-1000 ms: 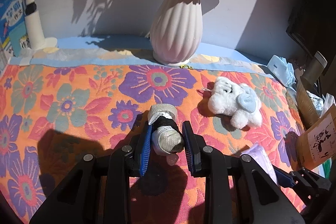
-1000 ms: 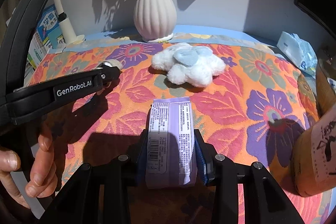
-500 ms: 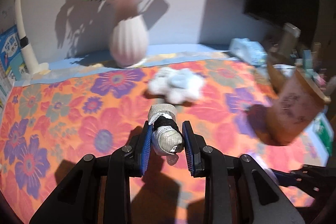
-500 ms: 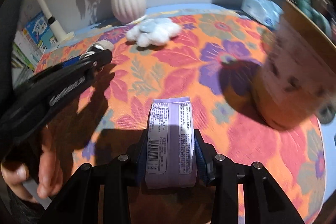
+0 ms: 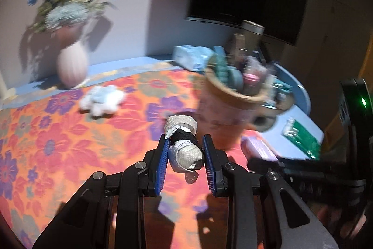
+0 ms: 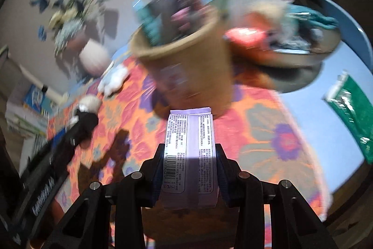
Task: Organize soft objects
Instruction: 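Carry the roll and lavender box to the glass plate and open both grippers, then return both grippers to the white plush toy on the tablecloth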
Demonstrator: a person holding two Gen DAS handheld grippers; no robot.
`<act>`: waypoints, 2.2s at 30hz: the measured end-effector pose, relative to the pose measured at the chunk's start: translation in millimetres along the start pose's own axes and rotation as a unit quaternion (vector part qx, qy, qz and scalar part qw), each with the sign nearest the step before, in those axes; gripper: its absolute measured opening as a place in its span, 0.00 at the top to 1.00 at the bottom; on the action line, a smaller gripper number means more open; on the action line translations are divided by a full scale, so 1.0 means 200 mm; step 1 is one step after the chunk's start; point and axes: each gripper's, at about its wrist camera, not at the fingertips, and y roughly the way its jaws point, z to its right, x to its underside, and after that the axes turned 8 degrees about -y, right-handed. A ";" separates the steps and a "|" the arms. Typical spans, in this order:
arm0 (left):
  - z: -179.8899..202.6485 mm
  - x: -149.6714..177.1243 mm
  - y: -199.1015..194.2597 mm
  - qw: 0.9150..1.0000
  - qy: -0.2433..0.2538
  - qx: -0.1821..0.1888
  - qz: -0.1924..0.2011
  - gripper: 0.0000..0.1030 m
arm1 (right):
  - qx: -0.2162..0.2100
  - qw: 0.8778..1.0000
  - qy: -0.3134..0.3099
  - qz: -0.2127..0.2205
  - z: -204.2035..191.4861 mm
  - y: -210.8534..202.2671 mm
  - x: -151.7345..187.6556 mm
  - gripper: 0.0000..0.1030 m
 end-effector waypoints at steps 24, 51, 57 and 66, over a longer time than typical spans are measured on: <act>0.77 -0.46 0.14 0.994 0.056 0.087 -0.025 0.75 | 0.028 0.988 0.091 0.120 0.58 -0.39 -0.35 0.62; 0.69 -0.84 0.53 0.995 0.027 0.048 -0.078 0.47 | -0.010 0.986 0.120 0.113 0.77 -0.17 -0.83 0.39; 0.68 -0.79 0.31 0.997 0.042 0.053 -0.047 0.43 | -0.013 0.989 0.105 0.108 0.66 -0.25 -0.74 0.39; 0.45 -0.59 0.02 0.999 0.028 0.018 -0.020 0.33 | -0.019 0.991 0.061 0.120 0.38 -0.37 -0.55 0.39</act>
